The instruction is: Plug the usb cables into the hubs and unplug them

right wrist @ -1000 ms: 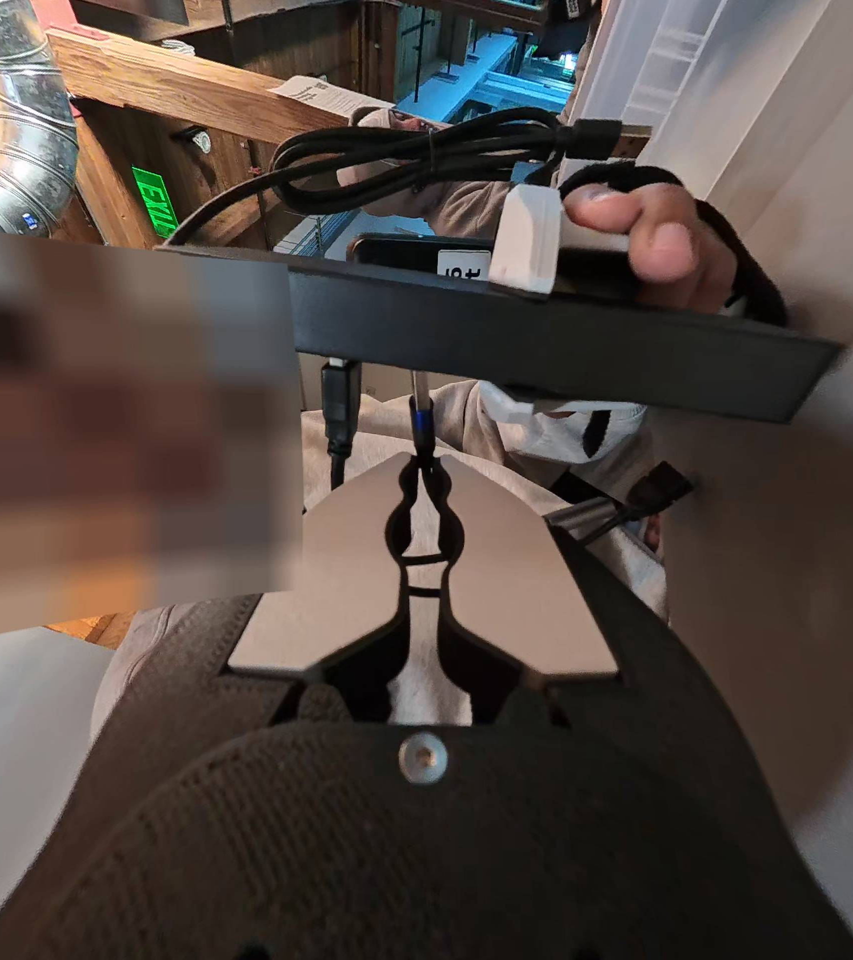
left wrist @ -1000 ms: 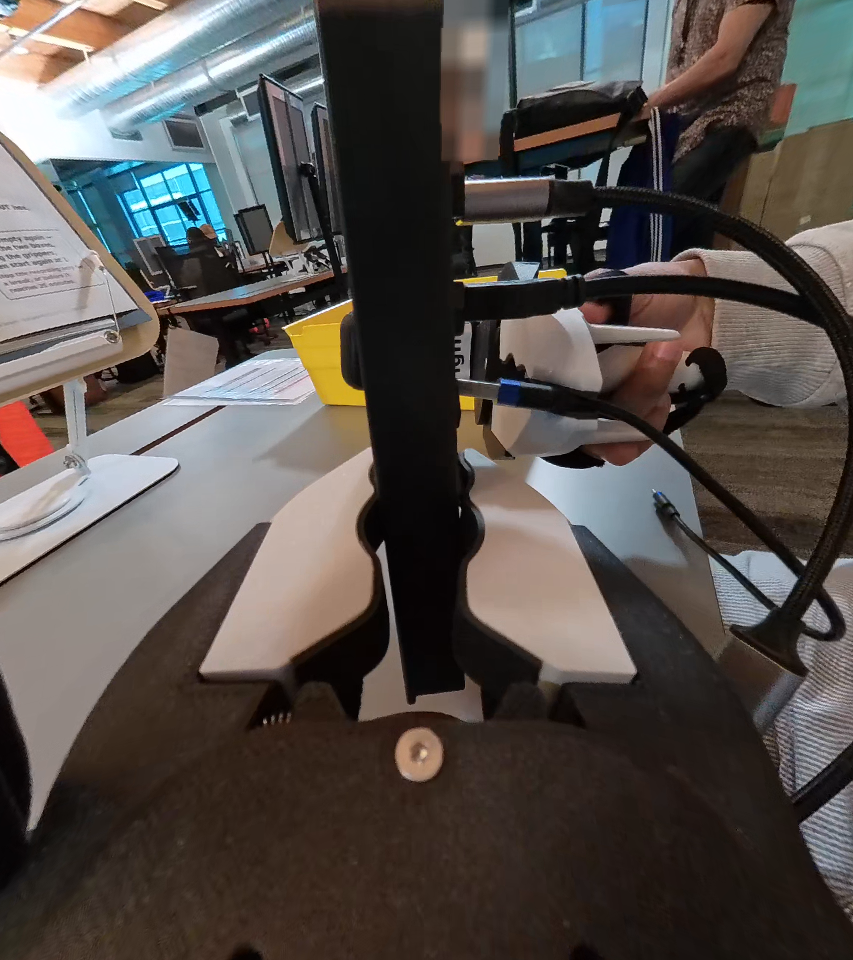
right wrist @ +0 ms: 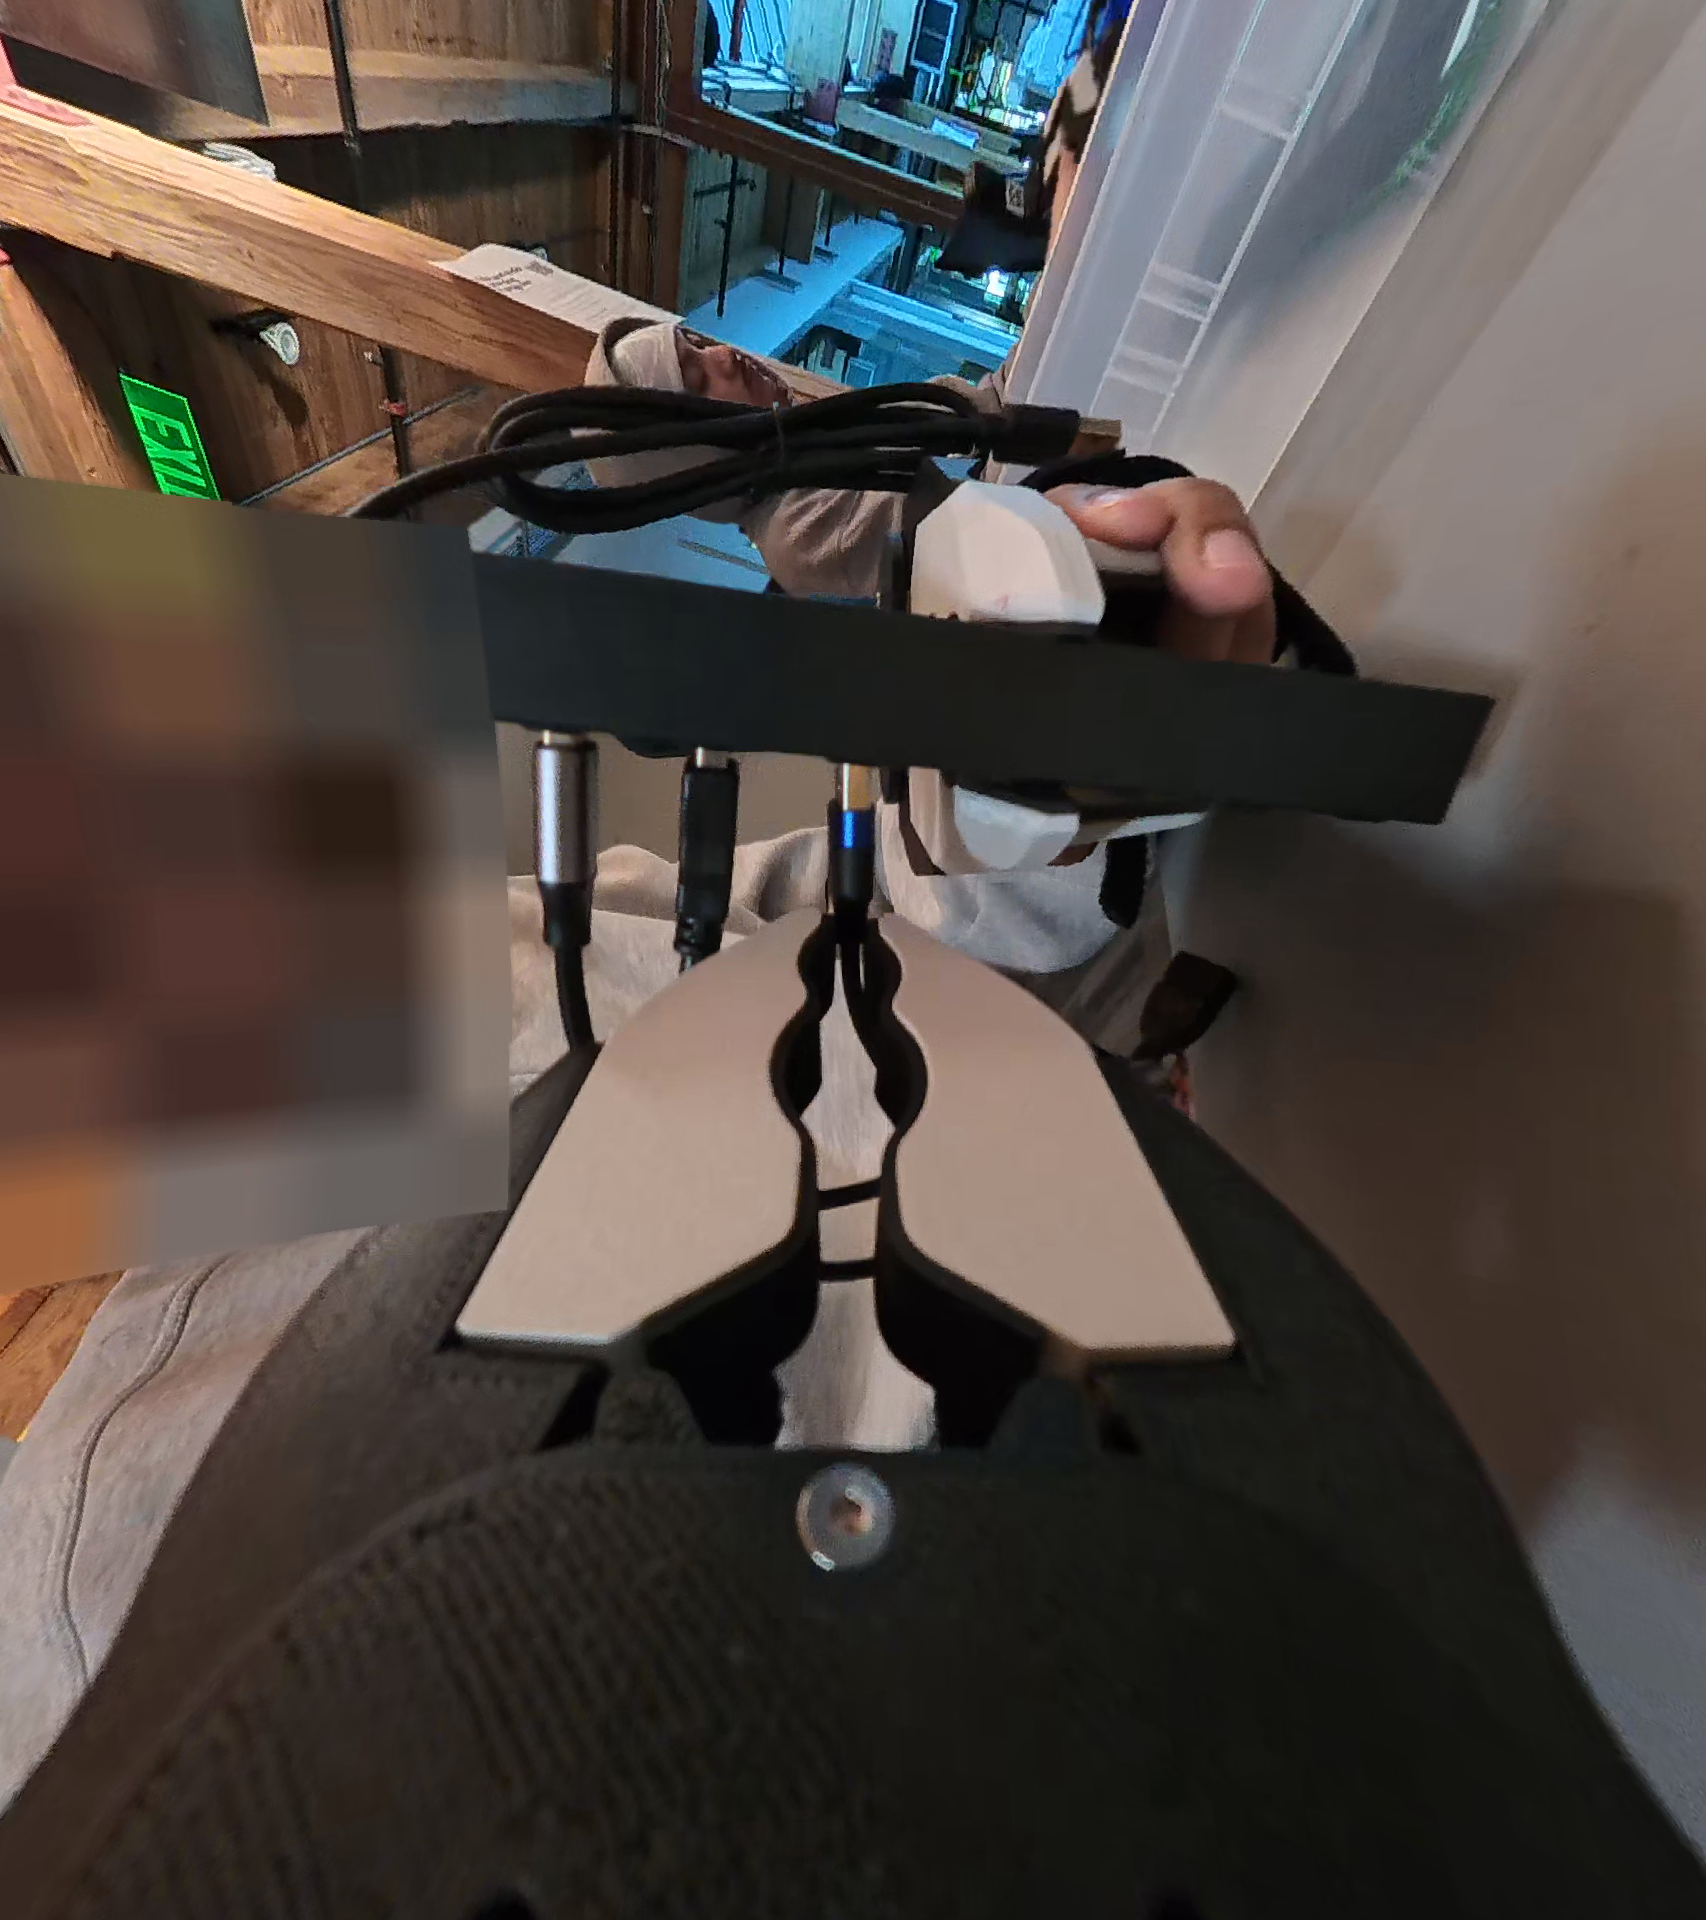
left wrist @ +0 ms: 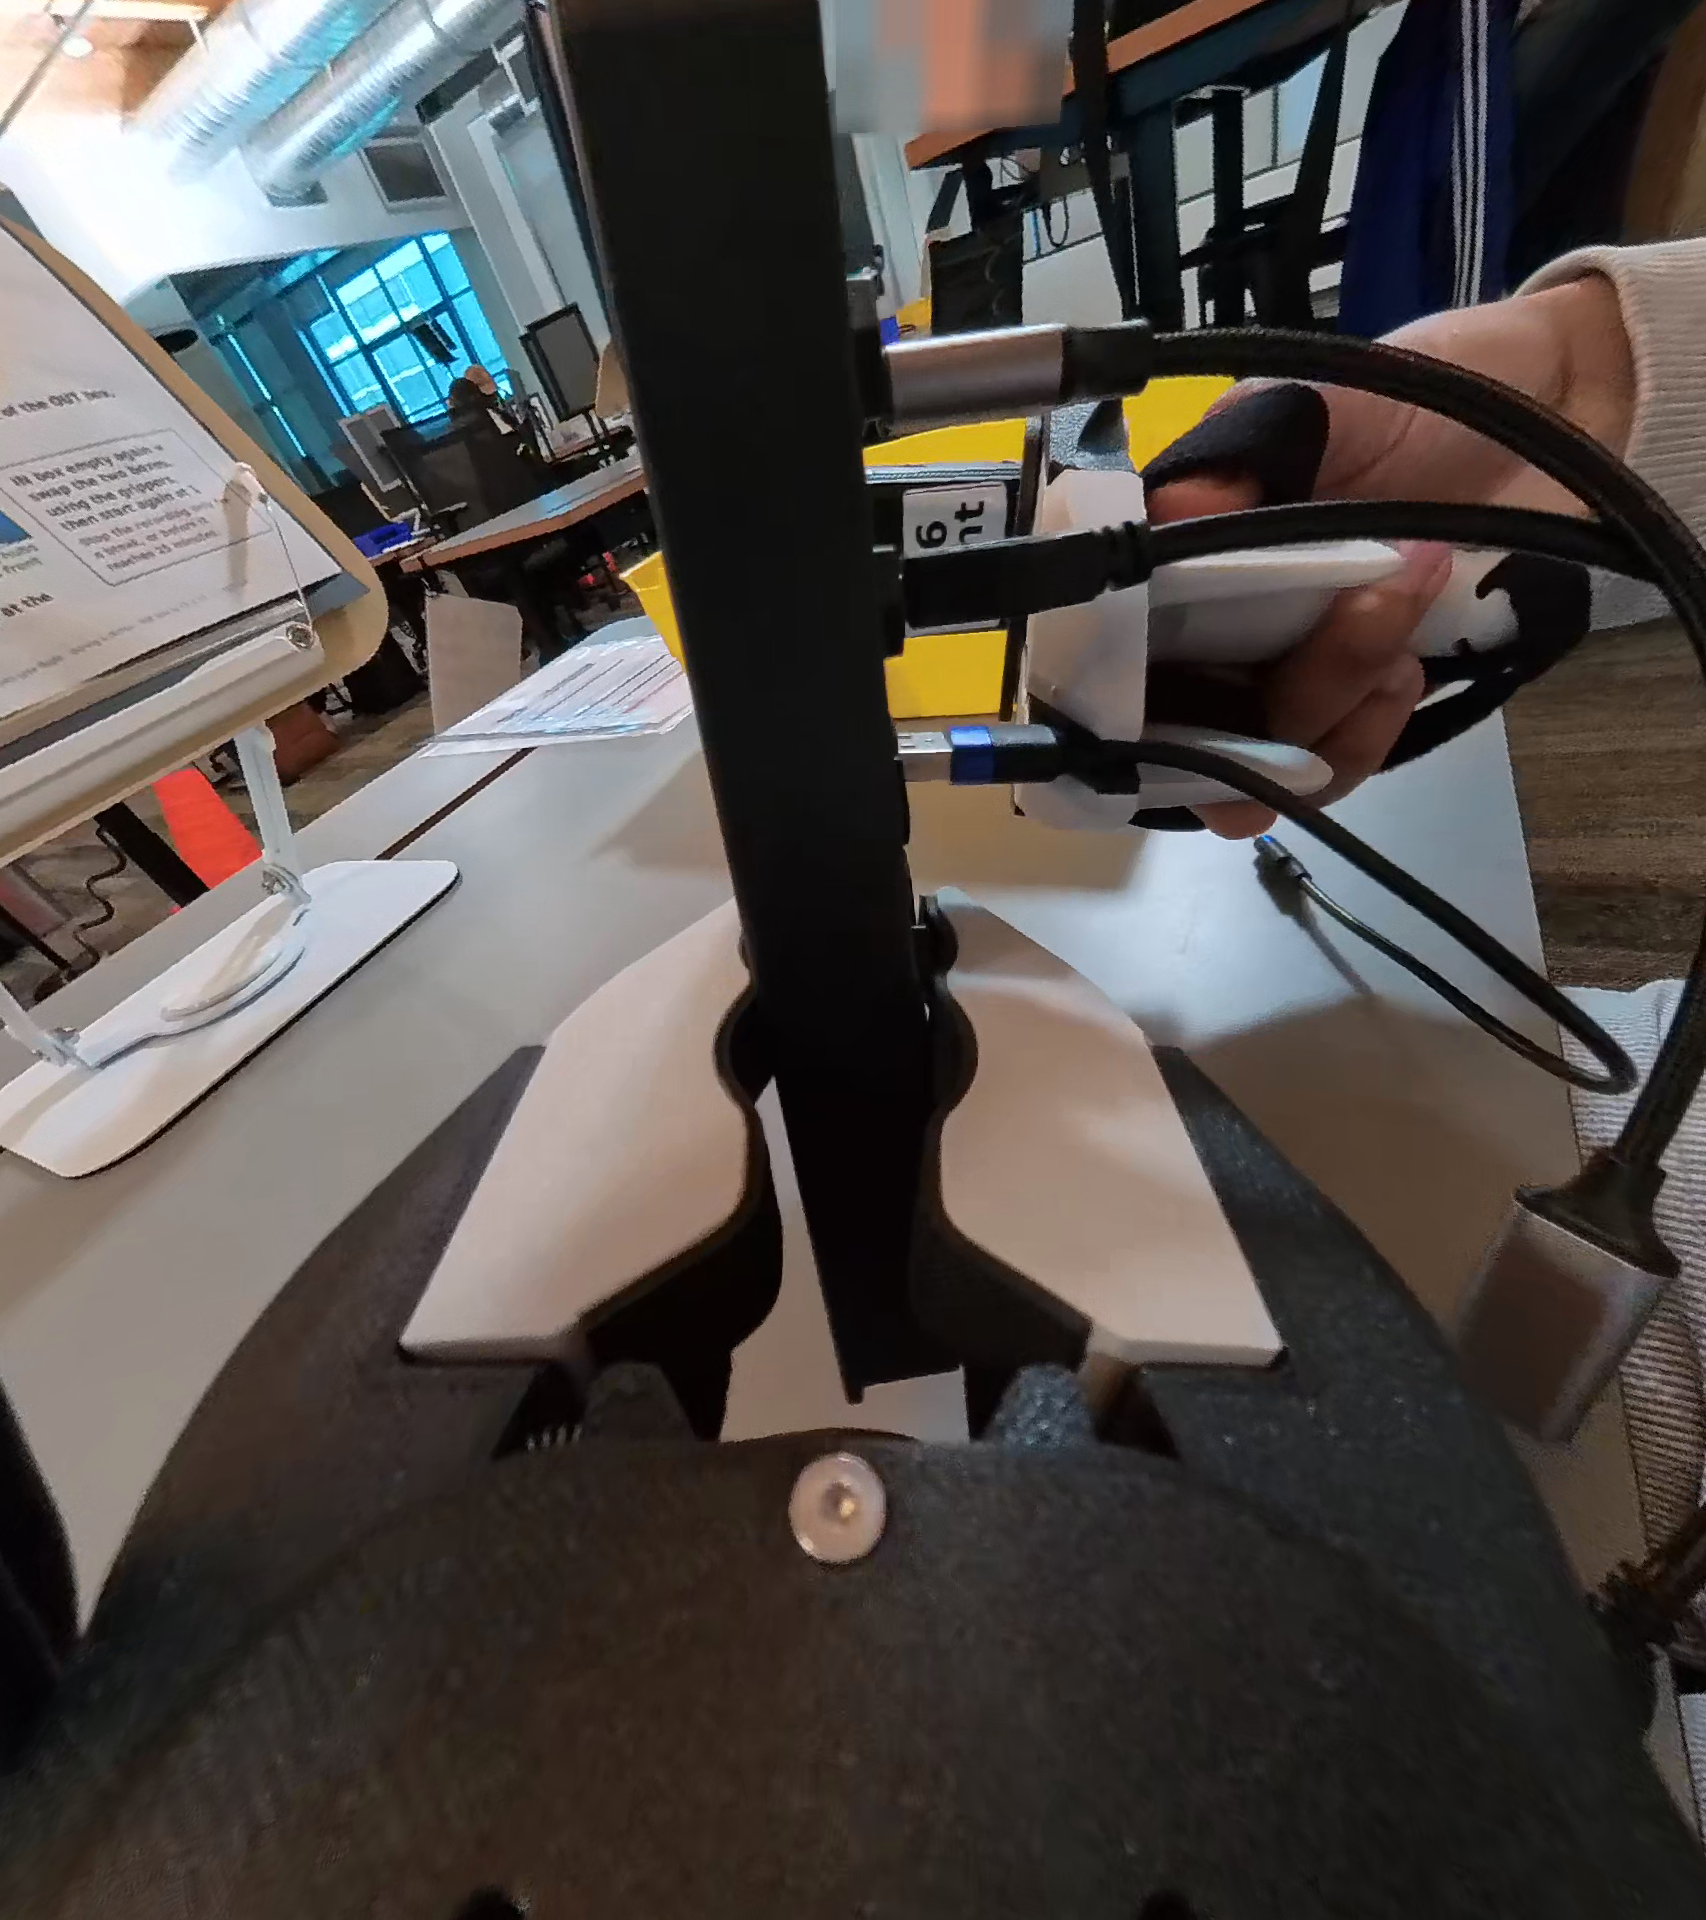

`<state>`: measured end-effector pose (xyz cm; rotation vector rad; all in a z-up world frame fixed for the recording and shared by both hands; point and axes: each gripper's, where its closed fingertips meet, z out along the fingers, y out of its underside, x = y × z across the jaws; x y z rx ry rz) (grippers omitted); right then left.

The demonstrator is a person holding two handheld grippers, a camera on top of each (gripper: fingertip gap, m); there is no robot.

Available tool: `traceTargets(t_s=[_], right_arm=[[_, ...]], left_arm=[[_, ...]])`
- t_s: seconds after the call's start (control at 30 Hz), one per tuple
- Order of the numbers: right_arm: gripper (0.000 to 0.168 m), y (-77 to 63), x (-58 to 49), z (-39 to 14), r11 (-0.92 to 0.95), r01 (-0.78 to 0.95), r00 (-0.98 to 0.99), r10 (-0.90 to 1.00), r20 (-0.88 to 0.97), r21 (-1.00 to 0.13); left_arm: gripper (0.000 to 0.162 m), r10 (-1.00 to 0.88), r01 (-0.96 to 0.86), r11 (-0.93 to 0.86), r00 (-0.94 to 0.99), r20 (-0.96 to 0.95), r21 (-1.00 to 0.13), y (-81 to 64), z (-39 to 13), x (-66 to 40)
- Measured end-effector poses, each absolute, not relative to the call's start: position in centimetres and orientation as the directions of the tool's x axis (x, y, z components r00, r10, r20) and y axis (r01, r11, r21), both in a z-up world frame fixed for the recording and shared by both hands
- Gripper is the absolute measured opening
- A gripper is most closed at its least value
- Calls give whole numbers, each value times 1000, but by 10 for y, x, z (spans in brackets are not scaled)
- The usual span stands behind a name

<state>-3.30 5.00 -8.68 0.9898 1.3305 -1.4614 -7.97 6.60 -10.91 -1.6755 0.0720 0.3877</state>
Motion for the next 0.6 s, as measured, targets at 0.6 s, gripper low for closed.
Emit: traceTargets(t_s=[0.6], right_arm=[[5, 58, -45, -87, -139, 943, -313, -52, -948, -304]], left_arm=[[30, 213, -236, -216, 935, -282, -947, 66, -117, -86]])
